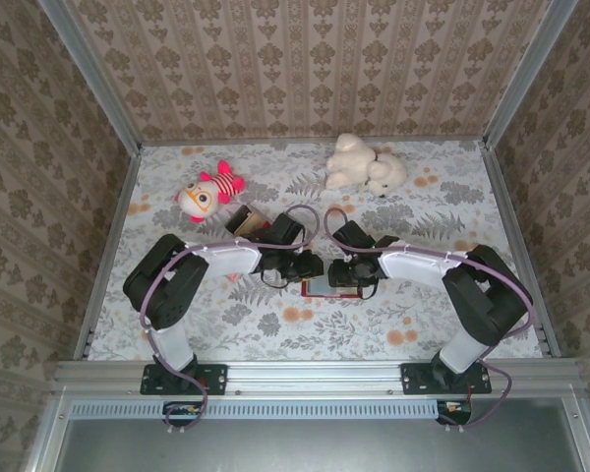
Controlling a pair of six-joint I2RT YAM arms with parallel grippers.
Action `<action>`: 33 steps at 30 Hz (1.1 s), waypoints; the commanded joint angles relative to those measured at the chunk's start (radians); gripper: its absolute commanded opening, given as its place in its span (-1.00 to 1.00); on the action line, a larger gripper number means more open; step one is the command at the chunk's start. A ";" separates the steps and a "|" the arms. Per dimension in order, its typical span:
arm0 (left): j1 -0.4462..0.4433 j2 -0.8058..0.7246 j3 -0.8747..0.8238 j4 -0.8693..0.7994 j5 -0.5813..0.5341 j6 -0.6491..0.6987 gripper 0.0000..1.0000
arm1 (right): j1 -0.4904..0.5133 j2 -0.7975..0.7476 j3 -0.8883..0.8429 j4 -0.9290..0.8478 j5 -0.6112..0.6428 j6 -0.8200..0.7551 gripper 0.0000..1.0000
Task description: Take the credit cards out of the card holder
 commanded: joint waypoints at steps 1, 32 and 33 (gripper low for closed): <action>0.000 0.014 0.011 0.059 0.049 -0.001 -0.50 | -0.013 -0.038 -0.046 0.028 -0.087 0.002 -0.07; -0.136 0.130 0.181 0.072 -0.001 -0.036 0.08 | -0.136 -0.567 -0.174 -0.106 0.036 0.132 0.17; -0.136 0.116 0.182 0.070 -0.005 -0.036 0.10 | -0.135 -0.567 -0.174 -0.103 0.033 0.132 0.17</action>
